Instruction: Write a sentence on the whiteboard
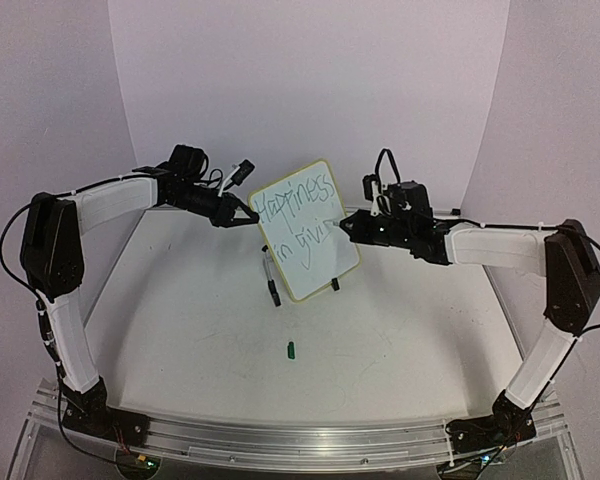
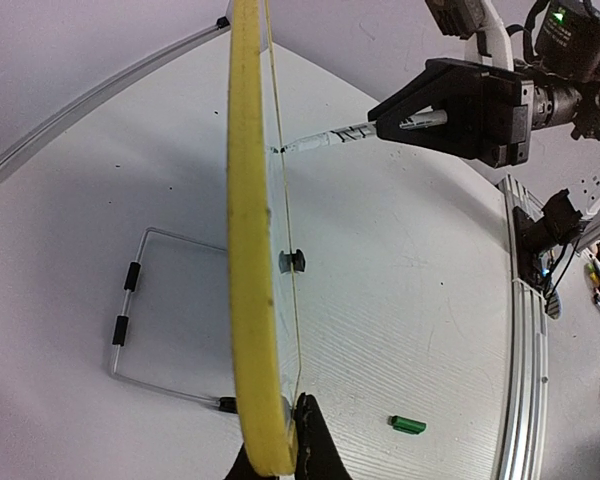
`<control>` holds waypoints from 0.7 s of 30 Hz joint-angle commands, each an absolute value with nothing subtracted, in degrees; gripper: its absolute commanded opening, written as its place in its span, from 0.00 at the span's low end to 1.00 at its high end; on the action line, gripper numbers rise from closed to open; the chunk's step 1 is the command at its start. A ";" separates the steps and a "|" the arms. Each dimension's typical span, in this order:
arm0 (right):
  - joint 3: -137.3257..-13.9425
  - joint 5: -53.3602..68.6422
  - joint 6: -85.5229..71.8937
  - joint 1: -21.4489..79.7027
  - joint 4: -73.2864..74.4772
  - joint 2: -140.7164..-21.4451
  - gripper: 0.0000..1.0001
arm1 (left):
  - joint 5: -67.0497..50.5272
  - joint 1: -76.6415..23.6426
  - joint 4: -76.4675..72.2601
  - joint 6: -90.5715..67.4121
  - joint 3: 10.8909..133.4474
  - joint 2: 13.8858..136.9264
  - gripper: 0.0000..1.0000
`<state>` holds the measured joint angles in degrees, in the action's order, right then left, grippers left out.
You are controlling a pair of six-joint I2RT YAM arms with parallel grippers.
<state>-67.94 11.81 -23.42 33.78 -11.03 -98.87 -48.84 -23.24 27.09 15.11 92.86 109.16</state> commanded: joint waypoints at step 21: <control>-66.15 10.46 -23.96 33.40 -11.49 -99.25 0.00 | -47.18 -24.29 30.15 16.96 91.82 109.18 0.00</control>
